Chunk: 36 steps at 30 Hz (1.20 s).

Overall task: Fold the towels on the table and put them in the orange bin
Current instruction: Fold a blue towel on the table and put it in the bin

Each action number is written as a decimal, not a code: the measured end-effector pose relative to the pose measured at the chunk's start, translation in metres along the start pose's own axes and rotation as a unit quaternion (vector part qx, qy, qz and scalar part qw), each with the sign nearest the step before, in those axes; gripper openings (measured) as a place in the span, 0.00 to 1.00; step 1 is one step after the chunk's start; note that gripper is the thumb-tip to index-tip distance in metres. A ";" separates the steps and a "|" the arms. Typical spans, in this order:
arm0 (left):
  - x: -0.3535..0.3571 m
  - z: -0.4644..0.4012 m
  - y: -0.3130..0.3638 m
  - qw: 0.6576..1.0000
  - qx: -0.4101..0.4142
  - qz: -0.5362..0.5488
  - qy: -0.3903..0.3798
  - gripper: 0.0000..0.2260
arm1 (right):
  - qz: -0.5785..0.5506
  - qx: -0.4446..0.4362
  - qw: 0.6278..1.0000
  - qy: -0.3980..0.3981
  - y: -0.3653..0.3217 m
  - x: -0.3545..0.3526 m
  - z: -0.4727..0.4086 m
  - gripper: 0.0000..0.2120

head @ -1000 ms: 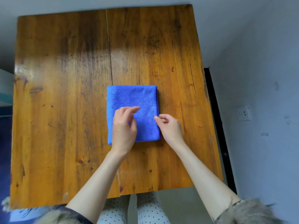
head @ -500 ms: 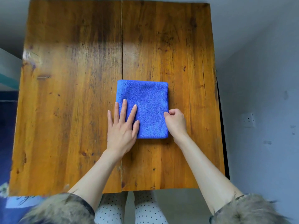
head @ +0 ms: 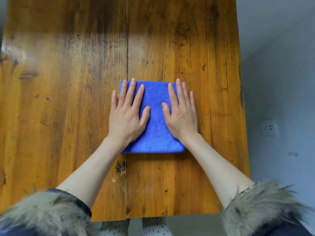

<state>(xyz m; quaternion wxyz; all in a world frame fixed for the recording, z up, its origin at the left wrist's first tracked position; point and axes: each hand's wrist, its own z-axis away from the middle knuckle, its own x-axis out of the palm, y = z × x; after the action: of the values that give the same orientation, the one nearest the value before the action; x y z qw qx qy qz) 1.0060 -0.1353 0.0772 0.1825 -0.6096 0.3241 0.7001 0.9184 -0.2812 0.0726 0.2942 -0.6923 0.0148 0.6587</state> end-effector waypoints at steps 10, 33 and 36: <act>-0.021 0.011 -0.008 0.985 -0.007 0.171 0.015 0.24 | -0.085 0.056 0.995 -0.018 -0.005 -0.015 0.012 0.28; -0.052 0.027 -0.024 0.833 -0.308 0.437 -0.143 0.15 | -0.403 0.435 0.789 -0.161 -0.008 -0.053 0.011 0.12; -0.054 0.030 -0.022 0.805 -0.323 0.480 -0.135 0.13 | -0.417 0.394 0.800 -0.175 -0.007 -0.058 0.012 0.10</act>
<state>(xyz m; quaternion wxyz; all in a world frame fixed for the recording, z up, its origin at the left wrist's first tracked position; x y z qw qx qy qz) 1.0088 -0.0911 0.1261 -0.3423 -0.2996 0.3025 0.8376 0.9031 -0.2917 0.1297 0.7857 -0.3284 -0.0685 0.5198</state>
